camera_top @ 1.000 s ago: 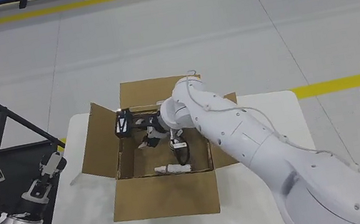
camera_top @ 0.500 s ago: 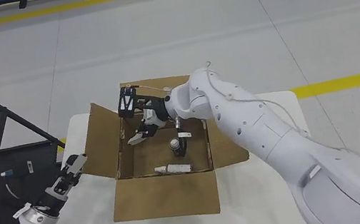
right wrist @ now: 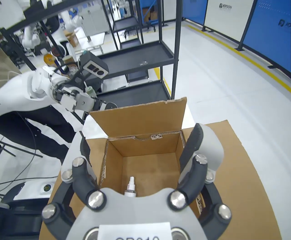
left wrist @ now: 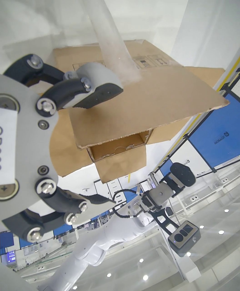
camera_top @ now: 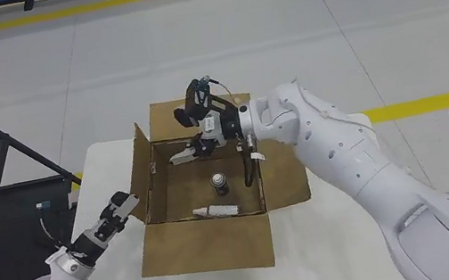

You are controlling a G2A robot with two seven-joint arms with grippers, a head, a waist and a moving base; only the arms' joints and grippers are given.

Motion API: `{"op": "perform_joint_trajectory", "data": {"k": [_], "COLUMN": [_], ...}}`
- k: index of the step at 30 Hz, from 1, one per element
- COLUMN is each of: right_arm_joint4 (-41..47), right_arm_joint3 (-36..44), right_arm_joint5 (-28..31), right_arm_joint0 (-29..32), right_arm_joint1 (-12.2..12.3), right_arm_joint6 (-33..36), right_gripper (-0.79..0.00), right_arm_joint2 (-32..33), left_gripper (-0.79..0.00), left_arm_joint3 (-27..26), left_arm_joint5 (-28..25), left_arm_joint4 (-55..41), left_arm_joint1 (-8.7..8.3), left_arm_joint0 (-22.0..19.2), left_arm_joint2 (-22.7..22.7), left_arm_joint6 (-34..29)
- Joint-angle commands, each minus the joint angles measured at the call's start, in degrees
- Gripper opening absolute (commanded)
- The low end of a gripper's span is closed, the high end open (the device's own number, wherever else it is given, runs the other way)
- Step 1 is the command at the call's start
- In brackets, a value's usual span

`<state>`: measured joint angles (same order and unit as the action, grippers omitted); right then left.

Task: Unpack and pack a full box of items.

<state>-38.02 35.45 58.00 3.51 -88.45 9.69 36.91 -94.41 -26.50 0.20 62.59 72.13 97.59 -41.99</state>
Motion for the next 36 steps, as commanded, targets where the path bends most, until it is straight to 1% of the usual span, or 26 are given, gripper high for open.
{"op": "perform_joint_trajectory", "data": {"k": [1,5,8,10,16,20,22,30,32,34,36], "right_arm_joint4": [3.23,10.04,13.6,15.93,24.01,29.36,31.12,31.12,30.87,33.8,39.41], "right_arm_joint3": [4.07,13.2,19.88,23.78,31.64,35.08,36.69,36.69,37.92,37.83,37.18], "right_arm_joint5": [0.0,0.0,0.0,0.0,0.0,-0.15,-2.42,-2.42,-3.25,-5.19,-6.17], "right_arm_joint0": [2.76,9.09,14.18,17.46,26.46,33.08,35.55,35.55,36.24,37.12,37.73], "right_arm_joint1": [2.57,8.23,12.41,14.79,20.58,23.66,24.84,24.84,24.91,25.19,25.61], "right_arm_joint6": [1.0,4.84,9.13,12.57,23.05,28.22,31.21,31.21,29.71,30.49,33.62], "right_gripper": [0.0,0.0,0.0,0.0,0.0,0.0,0.0,0.0,0.0,0.0,0.0], "right_arm_joint2": [1.61,5.99,10.2,13.01,22.2,28.69,31.08,31.08,31.55,31.85,31.93], "left_gripper": [0.0,0.0,0.0,0.0,0.0,0.0,0.0,0.0,0.0,0.0,0.0], "left_arm_joint3": [-0.12,0.07,0.48,0.74,1.29,1.7,1.82,1.27,1.09,1.01,0.99], "left_arm_joint5": [-0.05,0.2,0.52,0.65,1.05,1.33,1.49,1.95,2.04,2.12,2.16], "left_arm_joint4": [0.39,1.27,1.85,2.4,3.7,4.18,4.4,5.26,5.44,5.49,5.51], "left_arm_joint1": [-0.06,-0.15,-0.17,-0.19,-0.27,-0.31,-0.34,-0.5,-0.55,-0.6,-0.65], "left_arm_joint0": [-0.21,-0.77,-1.3,-1.7,-2.49,-2.66,-2.69,-2.61,-2.55,-2.53,-2.52], "left_arm_joint2": [-0.91,-2.75,-4.26,-5.19,-7.19,-8.2,-8.61,-9.78,-10.03,-10.16,-10.29], "left_arm_joint6": [-0.59,-1.37,-1.68,-1.81,-1.6,-1.08,-0.86,-0.09,0.07,0.23,0.36]}}
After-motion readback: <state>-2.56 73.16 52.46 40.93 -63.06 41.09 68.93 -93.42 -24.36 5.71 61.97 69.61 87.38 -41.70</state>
